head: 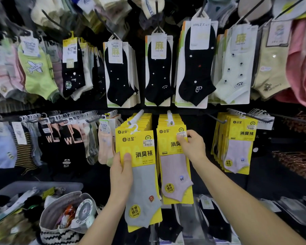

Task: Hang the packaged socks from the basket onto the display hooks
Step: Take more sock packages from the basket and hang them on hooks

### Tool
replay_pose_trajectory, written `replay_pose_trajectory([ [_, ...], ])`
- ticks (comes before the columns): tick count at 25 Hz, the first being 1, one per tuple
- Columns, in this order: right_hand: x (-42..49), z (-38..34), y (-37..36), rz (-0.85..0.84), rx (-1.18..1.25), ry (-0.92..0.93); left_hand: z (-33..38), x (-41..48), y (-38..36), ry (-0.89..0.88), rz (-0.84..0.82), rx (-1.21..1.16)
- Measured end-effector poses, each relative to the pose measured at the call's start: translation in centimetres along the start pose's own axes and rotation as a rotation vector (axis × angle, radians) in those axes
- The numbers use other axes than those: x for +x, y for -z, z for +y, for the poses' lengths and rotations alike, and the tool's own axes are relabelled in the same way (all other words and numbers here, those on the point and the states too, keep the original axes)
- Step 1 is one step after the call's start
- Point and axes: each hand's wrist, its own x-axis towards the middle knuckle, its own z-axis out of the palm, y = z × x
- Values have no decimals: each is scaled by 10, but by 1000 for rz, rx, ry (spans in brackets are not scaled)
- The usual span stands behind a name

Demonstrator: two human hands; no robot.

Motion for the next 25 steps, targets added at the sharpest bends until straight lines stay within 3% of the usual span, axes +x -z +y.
replay_pose_trajectory([
  [5, -6, 5, 1, -54, -94, -25, -10, 5, -10, 111, -24, -49],
  [8, -14, -3, 5, 88, -286, 67, -4, 6, -17, 110, -55, -76],
  [13, -35, -19, 0, -141, 17, 83, 4, 3, -35, 87, -101, -78],
  [25, -36, -21, 13, -95, 194, -86, -8, -1, -33, 200, -101, -110],
])
